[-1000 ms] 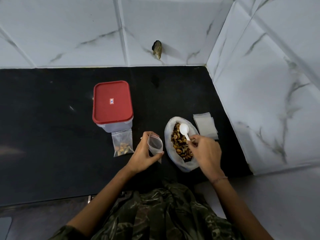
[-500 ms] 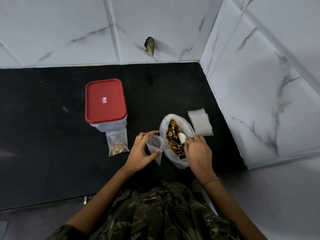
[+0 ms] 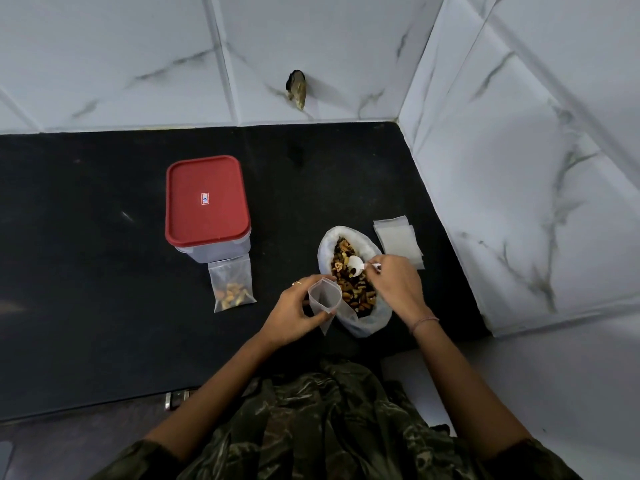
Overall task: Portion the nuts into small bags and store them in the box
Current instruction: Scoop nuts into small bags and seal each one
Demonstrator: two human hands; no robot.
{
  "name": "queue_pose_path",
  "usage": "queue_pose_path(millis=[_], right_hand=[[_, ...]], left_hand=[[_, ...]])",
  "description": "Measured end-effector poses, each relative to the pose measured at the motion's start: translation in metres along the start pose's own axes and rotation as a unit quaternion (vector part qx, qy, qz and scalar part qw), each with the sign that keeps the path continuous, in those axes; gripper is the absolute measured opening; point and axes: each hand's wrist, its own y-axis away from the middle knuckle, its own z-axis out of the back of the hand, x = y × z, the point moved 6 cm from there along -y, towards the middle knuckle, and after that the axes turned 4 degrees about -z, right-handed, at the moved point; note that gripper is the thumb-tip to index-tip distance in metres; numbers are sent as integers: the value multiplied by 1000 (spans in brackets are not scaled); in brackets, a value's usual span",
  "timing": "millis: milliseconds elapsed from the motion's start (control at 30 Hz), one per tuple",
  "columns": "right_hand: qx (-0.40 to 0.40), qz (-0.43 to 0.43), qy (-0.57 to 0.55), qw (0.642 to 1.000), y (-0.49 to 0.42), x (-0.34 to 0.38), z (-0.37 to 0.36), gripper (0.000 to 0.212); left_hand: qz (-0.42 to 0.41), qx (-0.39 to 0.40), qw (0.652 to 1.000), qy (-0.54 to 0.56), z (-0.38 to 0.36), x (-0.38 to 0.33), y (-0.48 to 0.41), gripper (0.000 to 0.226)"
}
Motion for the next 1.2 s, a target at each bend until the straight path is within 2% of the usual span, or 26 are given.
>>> queue_pose_path(millis=[67, 133, 267, 367, 467, 633, 800, 967, 1067, 1200], right_hand=[[-41, 49, 51, 997, 6, 14, 1, 22], [-37, 67, 62, 995, 8, 18, 0, 23], [62, 8, 24, 998, -9, 6, 1, 24], [80, -53, -57, 994, -18, -7, -4, 25], [57, -50, -73, 994, -11, -11, -6, 26], [-74, 27, 0, 997, -4, -1, 13, 25], [-93, 93, 61, 989, -10, 13, 10, 23], [-7, 115, 60, 992, -15, 10, 6, 25], [57, 53, 8, 997, -23, 1, 5, 26], [85, -25, -76, 993, -28, -8, -1, 28]], left_hand=[[-1, -2, 1000, -3, 0, 0, -1, 49], [-5, -5, 1000, -8, 0, -1, -2, 48], [-10, -9, 1000, -10, 1, -4, -3, 46], [-5, -4, 1000, -7, 1, -4, -4, 46], [-5, -5, 1000, -9, 4, -4, -5, 45], [27, -52, 998, -5, 17, 6, -7, 47], [28, -30, 999, 8, 11, 2, -17, 39], [42, -16, 999, 17, 5, 6, -17, 45], [39, -11, 999, 22, 3, 4, -17, 43], [37, -1, 999, 17, 2, 1, -17, 49]])
